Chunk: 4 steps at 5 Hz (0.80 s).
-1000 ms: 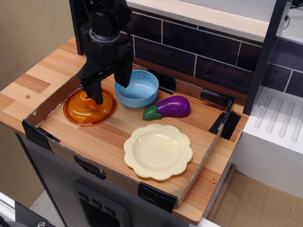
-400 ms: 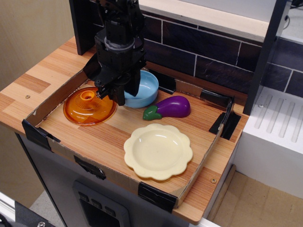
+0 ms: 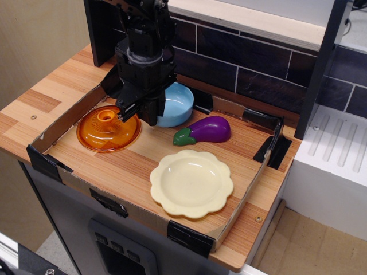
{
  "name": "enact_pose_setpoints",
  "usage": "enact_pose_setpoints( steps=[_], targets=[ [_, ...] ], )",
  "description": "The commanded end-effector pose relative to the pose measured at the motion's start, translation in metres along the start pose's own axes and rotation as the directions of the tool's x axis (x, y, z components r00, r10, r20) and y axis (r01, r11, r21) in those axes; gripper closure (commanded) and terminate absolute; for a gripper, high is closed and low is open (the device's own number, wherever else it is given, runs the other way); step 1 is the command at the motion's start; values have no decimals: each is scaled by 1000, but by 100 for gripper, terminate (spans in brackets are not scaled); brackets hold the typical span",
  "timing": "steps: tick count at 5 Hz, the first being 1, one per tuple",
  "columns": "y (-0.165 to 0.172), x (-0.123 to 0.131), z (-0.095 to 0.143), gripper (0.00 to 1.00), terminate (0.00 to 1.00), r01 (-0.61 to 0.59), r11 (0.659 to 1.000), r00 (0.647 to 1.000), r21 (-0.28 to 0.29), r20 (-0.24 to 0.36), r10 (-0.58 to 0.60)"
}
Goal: Put bowl on plate
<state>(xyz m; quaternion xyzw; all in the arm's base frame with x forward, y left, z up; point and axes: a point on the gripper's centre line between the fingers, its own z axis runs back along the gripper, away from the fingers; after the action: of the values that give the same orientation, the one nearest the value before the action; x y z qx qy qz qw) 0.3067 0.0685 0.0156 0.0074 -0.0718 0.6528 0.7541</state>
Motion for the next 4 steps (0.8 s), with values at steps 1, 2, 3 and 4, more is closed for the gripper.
enact_pose_setpoints(
  steps=[1, 2, 3, 4],
  targets=[
    [-3, 8, 38, 100, 0, 40, 995, 999, -92, 0, -40],
    [5, 2, 56, 100, 0, 110, 985, 993, -136, -23, -114],
    [21, -15, 62, 100, 0, 262, 952, 961, -159, -46, -272],
    [45, -38, 62, 100, 0, 467, 876, 869, -124, -122, -480]
  ],
)
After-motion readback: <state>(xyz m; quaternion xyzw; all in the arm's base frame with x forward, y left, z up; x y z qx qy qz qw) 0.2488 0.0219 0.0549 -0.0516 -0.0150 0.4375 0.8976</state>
